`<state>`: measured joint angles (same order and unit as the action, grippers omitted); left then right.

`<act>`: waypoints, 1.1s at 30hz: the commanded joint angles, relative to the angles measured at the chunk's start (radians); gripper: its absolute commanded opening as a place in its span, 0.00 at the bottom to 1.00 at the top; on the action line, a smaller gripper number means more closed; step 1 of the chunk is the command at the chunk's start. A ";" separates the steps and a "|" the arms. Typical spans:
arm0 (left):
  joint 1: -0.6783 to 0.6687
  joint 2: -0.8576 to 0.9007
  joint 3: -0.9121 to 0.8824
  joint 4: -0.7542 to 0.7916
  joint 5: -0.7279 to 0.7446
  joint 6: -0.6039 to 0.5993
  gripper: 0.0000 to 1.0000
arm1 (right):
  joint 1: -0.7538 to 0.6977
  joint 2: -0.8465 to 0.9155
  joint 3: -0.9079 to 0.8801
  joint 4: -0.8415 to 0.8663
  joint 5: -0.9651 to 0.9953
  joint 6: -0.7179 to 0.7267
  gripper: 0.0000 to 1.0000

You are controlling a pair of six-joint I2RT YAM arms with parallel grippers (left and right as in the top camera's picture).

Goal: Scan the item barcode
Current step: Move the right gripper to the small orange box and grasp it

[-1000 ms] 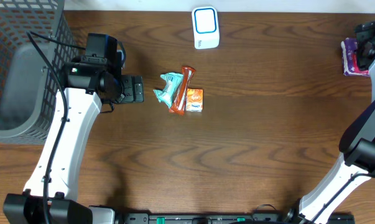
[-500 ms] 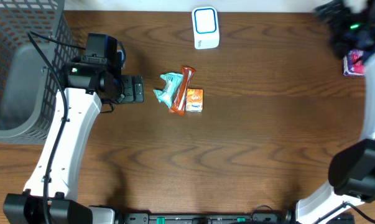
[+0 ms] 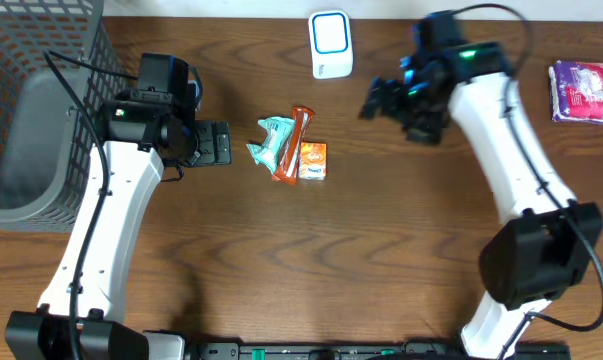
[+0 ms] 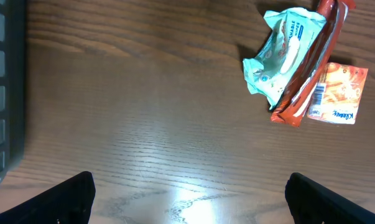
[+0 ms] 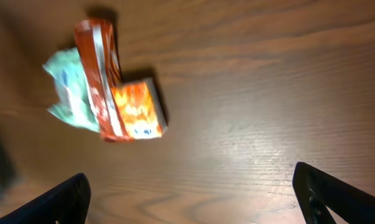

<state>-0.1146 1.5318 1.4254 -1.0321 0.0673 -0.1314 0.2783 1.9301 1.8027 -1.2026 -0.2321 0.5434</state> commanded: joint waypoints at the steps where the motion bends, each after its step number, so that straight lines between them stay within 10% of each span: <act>1: 0.001 0.004 -0.003 -0.003 -0.016 -0.008 0.98 | 0.083 0.006 -0.023 -0.004 0.183 -0.018 0.99; 13: 0.001 0.004 -0.003 -0.003 -0.016 -0.008 0.98 | 0.204 0.008 -0.047 0.065 0.307 -0.018 0.99; 33: 0.001 0.004 -0.003 -0.003 -0.016 -0.008 0.98 | 0.174 0.008 -0.430 0.602 -0.017 -0.114 0.94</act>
<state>-0.1150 1.5318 1.4254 -1.0317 0.0673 -0.1314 0.4564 1.9308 1.3911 -0.6106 -0.2195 0.4450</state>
